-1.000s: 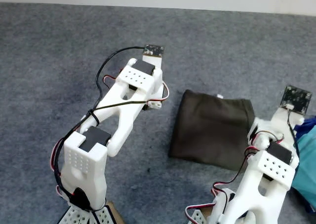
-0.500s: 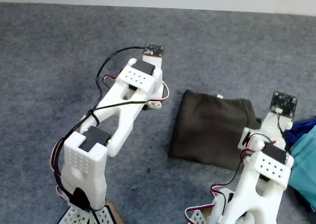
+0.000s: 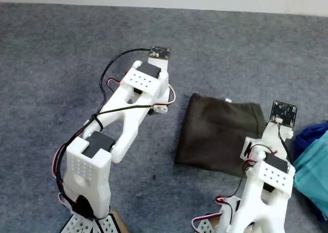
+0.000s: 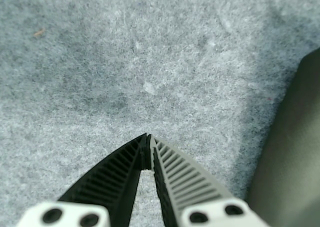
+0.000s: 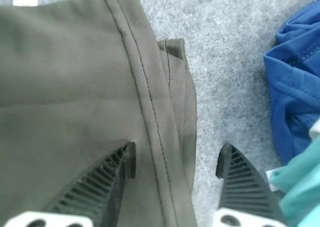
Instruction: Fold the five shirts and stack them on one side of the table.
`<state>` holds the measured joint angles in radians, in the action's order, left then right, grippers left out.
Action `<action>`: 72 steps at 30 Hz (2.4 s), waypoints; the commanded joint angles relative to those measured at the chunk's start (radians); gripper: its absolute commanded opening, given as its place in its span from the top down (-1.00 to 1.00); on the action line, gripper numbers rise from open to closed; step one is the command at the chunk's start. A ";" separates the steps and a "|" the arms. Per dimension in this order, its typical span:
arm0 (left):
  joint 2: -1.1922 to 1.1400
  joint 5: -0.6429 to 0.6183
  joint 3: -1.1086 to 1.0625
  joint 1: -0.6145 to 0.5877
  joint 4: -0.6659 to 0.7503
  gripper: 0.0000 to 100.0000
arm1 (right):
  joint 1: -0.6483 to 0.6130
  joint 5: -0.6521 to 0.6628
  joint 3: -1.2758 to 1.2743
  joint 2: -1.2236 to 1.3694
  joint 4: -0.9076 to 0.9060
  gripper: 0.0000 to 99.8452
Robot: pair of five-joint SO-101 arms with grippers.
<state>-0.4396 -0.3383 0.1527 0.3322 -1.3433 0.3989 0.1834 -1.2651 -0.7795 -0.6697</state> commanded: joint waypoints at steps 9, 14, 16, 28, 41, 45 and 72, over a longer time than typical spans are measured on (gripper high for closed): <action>0.058 0.008 0.005 0.008 0.011 0.98 | -0.027 -0.012 0.274 0.472 0.008 0.47; 0.058 0.008 0.005 0.008 0.011 0.98 | -0.042 0.021 0.325 0.541 0.008 0.54; 0.058 0.008 0.005 0.008 0.011 0.98 | -0.062 0.044 0.334 0.553 0.008 0.71; 0.058 0.008 0.005 0.008 0.018 0.98 | -0.079 0.086 0.338 0.570 -0.019 0.98; 0.010 0.008 0.002 -0.007 0.089 0.98 | -0.027 0.002 0.621 0.568 -0.188 0.98; 0.013 0.008 0.002 -0.012 0.091 0.98 | 0.028 -0.005 0.776 0.568 -0.282 0.98; 0.008 0.008 0.002 -0.008 0.103 0.98 | 0.464 0.038 1.596 0.570 -0.644 0.98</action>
<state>-0.4396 -0.3383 0.1496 0.3307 -1.2513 0.8163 0.2094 0.2340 -0.1949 -1.2804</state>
